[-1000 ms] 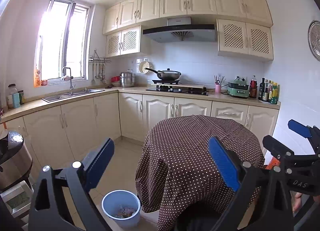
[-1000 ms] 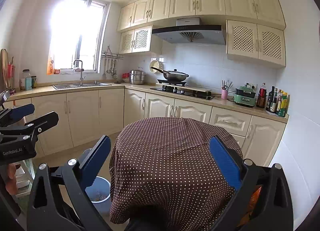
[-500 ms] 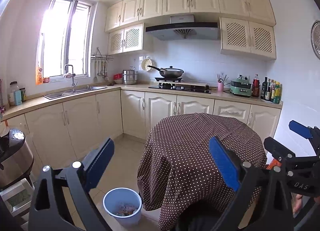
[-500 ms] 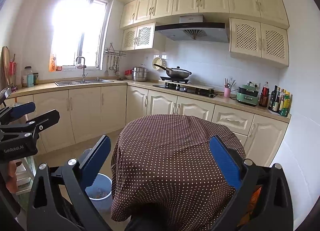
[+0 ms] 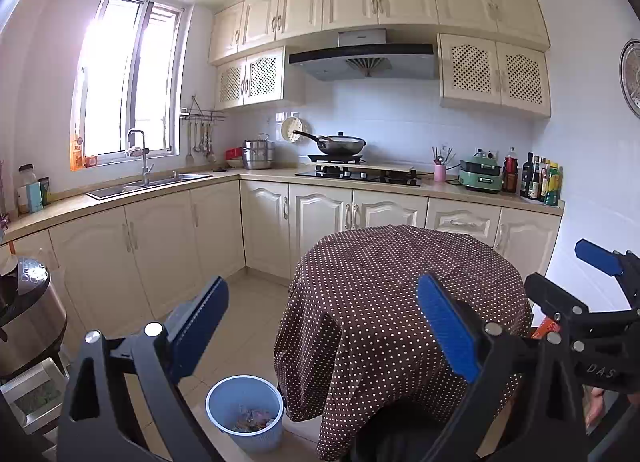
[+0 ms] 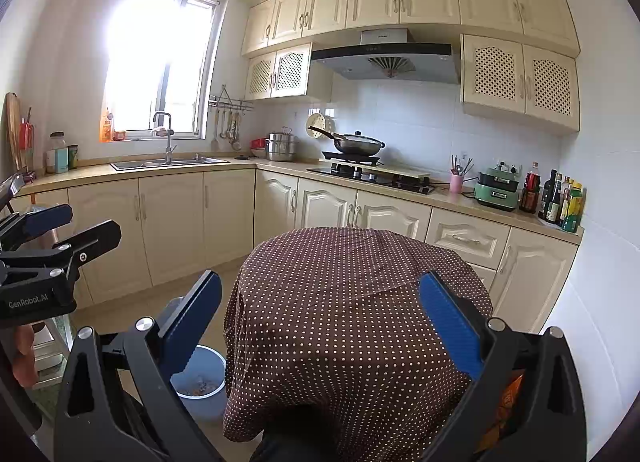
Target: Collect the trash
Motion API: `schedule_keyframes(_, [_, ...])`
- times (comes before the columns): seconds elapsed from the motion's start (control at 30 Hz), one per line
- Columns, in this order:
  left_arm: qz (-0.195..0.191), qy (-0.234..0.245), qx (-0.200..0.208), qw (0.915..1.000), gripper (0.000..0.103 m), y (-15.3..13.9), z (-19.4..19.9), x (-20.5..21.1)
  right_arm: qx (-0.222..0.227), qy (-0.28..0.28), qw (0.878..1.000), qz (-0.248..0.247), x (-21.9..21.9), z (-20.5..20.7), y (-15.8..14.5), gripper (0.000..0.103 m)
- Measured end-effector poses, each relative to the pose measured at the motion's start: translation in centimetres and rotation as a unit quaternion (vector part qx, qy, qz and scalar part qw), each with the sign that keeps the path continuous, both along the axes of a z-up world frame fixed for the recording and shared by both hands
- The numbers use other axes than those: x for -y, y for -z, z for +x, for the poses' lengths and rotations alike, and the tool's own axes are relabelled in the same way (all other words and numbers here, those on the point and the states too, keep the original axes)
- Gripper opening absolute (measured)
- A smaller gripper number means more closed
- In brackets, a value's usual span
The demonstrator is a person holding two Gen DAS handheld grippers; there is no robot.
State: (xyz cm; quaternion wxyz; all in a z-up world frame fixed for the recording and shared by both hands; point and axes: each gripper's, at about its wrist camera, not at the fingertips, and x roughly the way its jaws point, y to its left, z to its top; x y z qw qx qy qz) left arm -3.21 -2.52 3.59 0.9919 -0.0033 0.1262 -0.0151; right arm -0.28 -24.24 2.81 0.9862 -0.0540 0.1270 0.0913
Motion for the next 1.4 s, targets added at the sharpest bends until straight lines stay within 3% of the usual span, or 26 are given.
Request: schedule_keyframes(1.4, [0.001, 0.002, -0.009, 1.0, 0.093, 0.87, -0.08, 0.07, -0.006, -0.006, 1.0, 0.006, 0.38, -0.27, 0.56, 0.096])
